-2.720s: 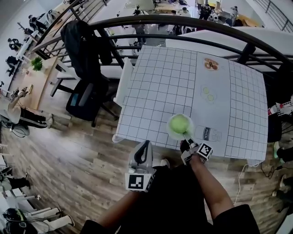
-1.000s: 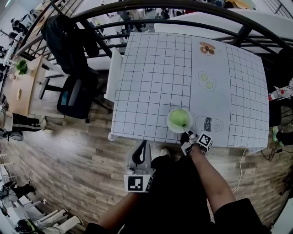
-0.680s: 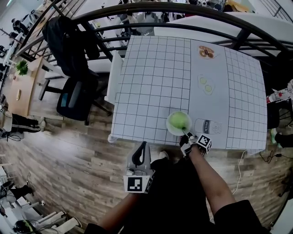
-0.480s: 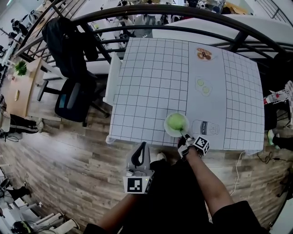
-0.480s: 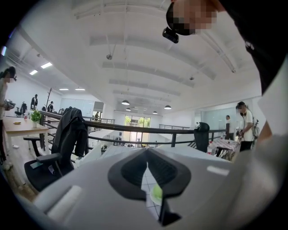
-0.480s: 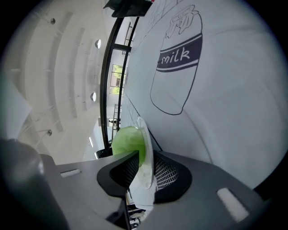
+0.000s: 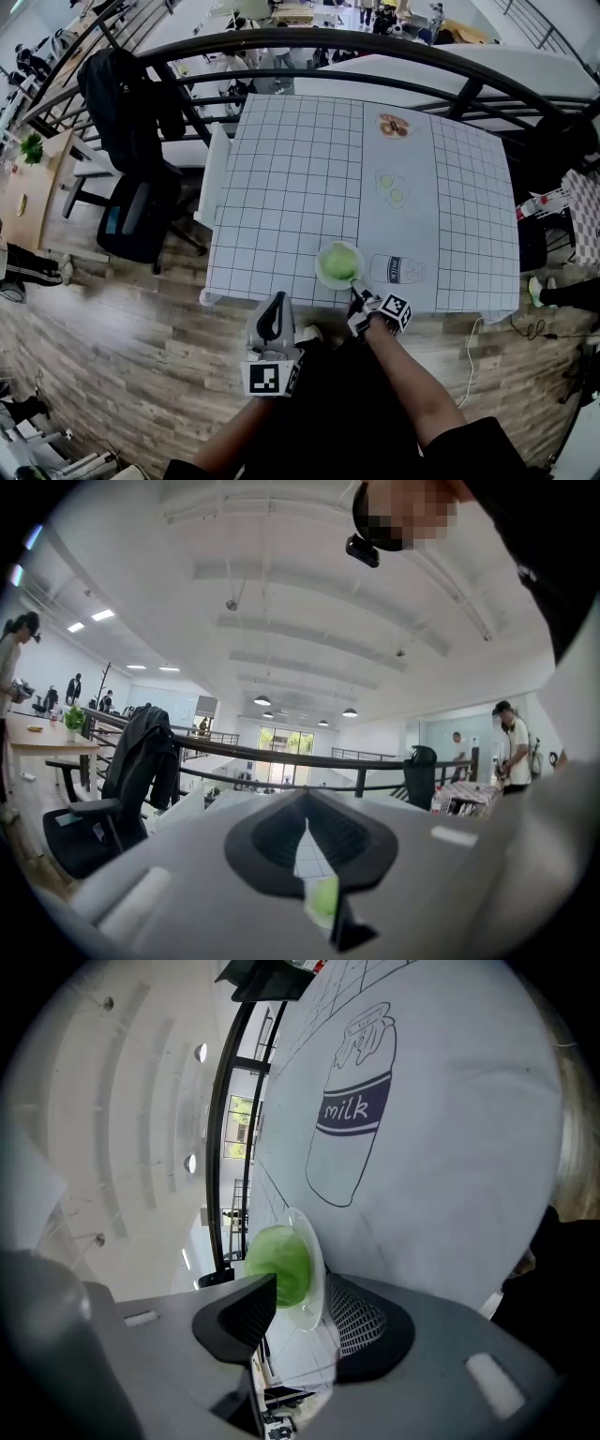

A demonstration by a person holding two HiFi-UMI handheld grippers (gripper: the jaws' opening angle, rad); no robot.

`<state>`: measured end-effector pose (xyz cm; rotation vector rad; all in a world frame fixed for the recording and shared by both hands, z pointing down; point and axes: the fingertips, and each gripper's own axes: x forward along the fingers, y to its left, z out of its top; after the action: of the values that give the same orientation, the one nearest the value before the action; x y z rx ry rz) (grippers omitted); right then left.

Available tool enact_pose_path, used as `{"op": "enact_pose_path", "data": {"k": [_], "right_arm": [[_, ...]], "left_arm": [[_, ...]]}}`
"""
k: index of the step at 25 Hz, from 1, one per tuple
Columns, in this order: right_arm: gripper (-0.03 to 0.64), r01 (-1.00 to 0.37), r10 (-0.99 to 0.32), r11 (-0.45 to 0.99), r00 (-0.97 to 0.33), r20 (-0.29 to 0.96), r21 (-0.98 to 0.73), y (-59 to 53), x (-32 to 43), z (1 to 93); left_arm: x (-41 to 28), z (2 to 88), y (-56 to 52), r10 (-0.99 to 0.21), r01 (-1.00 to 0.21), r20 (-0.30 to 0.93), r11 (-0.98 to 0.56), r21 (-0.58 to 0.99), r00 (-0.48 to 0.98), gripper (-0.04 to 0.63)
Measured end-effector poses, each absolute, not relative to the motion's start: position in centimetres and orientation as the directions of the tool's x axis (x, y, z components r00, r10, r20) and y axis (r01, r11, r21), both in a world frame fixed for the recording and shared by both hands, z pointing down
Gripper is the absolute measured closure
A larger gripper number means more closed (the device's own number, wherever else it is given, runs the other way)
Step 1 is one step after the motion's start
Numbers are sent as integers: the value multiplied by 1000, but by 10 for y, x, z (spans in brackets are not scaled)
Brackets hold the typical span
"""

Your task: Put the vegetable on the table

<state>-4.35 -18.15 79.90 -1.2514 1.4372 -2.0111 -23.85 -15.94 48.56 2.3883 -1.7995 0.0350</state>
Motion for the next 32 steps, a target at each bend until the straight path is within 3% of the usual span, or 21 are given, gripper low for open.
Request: {"op": "enact_pose_path", "data": {"k": [10,15,19,24,26,32], "right_arm": [[469,-194,-782,-315,-503,369,-929,-161,-20,738],[474,-295,-792,-169,-527,308,-940,-143,-14,692],[483,-316,-829,-146,-478,290,-938,-132,10,667],[536,-384,-867,-96,-421,267,-918,-109,60,636],[610,-414,-882,-53,-408,237,-909,-102,84,621],[620,-577,-902,67,-384,198,-814,-62,150,566]], "left_arm": [[-201,493,-153,-935,-935,125,-311,169,333,589],[-162,517,-149,-895,-897,151,-382,222,419,589],[-133,514,-153,-866,-870,146,-445,211,478,589],[-96,503,-137,-858,-865,143,-467,183,493,589],[-76,502,-126,-851,-860,150,-478,177,503,589],[-6,505,-77,-822,-836,168,-516,185,544,589]]}}
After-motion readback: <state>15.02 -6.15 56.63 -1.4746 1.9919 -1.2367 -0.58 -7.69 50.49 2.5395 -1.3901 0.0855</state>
